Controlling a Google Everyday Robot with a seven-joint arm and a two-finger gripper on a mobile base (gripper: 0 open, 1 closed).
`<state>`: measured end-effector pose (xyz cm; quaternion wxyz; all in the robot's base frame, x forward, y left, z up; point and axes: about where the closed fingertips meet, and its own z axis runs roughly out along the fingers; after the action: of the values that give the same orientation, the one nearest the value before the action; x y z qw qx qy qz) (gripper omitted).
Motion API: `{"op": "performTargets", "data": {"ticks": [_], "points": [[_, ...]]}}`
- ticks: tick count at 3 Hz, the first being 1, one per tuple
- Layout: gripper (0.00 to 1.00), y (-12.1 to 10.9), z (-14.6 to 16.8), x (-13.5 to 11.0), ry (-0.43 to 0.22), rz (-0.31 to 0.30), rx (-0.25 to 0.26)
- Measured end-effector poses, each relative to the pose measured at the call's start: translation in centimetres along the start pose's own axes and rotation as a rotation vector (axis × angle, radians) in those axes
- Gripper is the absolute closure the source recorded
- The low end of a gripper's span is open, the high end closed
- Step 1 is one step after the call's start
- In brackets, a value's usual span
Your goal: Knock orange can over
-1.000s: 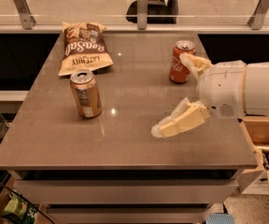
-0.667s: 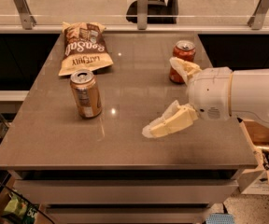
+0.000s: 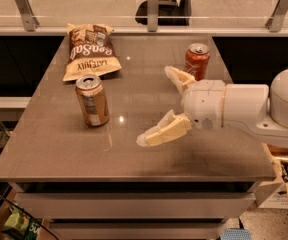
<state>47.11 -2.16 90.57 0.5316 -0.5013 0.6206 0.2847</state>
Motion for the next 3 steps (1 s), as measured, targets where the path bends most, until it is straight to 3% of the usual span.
{"op": "performTargets", "data": {"ticks": [3], "points": [[0.00,-0.9,5.1,-0.3,-0.092,0.015,-0.061]]}}
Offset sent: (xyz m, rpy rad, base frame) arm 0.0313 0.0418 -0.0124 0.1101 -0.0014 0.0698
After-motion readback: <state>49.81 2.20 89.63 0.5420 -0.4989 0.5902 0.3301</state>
